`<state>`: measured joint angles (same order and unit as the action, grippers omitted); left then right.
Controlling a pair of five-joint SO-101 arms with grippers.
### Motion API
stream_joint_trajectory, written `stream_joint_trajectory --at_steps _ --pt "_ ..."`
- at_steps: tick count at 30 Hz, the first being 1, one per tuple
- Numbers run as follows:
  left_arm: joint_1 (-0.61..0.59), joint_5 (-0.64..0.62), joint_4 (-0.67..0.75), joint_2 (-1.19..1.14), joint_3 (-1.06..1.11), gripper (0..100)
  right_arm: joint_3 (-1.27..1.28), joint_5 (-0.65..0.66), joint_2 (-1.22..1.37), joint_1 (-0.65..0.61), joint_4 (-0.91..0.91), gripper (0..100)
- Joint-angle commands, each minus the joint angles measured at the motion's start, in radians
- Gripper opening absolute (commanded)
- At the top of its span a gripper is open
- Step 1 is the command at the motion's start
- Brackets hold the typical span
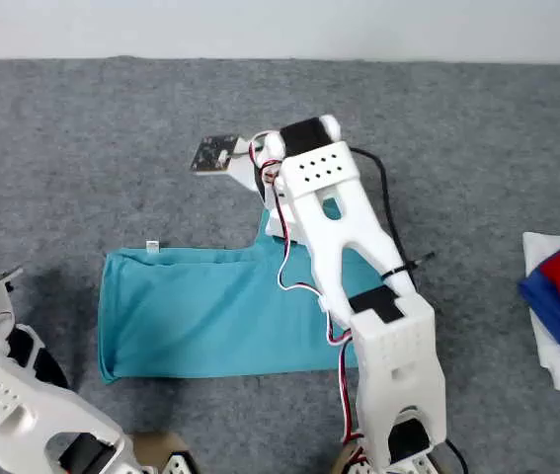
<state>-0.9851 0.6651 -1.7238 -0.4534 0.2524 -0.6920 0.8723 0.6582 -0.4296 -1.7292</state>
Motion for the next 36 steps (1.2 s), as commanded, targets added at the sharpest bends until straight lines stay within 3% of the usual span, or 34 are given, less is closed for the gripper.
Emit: stream_joint_trajectory --at_steps 1,9,15,24,29,36 --pt "0.002 0.009 -0.031 0.012 0.002 9 -0.032 -0.006 0.047 0.001 0.013 29.6" --pt "0.002 0.009 -0.031 0.012 0.002 9 -0.091 -0.006 0.091 0.062 -0.042 29.6" --pt "0.002 0.009 -0.031 0.012 0.002 9 -0.037 -0.008 -0.056 0.154 -0.073 29.6" --pt "0.003 0.009 -0.029 0.011 0.002 9 0.193 -0.006 -0.332 0.096 -0.039 29.6" --pt "0.002 0.009 -0.031 0.011 0.002 9 0.193 -0.006 -0.211 0.065 0.073 29.6" --pt "-0.005 0.009 -0.031 0.011 0.002 9 0.097 -0.011 -0.016 -0.004 0.084 29.6"
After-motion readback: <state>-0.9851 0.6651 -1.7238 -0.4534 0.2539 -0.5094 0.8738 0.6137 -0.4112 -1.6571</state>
